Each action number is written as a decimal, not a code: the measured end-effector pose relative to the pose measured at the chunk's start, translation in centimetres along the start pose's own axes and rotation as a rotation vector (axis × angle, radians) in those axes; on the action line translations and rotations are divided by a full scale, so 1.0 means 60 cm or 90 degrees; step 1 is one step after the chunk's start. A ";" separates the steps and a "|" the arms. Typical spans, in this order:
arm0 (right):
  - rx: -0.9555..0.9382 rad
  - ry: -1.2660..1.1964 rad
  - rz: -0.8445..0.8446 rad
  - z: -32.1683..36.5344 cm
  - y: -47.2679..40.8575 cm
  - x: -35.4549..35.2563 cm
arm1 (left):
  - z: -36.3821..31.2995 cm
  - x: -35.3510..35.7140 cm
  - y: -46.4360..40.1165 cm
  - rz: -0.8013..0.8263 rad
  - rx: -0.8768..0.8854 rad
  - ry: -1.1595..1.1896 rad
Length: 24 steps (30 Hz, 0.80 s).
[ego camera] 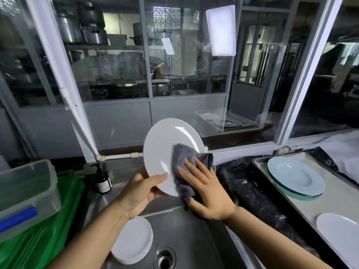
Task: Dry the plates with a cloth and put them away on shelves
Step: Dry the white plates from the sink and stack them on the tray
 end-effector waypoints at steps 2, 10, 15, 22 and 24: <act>-0.040 0.005 0.009 0.018 0.002 0.013 | 0.005 0.002 -0.005 -0.001 -0.019 0.023; -0.099 0.128 -0.053 0.053 -0.010 0.016 | 0.005 0.022 -0.031 0.036 -0.068 -0.029; -0.131 0.168 -0.164 0.058 -0.029 -0.025 | -0.004 0.039 -0.045 0.005 -0.060 -0.038; 0.137 0.035 -0.168 0.019 -0.060 -0.074 | -0.018 0.039 -0.072 -0.094 0.015 -0.337; 0.267 -0.092 -0.152 -0.019 -0.055 -0.085 | -0.005 0.040 -0.074 -0.069 0.027 -0.379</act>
Point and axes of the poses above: each hand's wrist, its own y-axis away from the middle knuckle, its own x-axis out of the palm, z = x × y, the point moved 10 cm from there along -y, towards the middle knuckle, and after that the axes turned 11 degrees about -z, right-handed, at the moved point
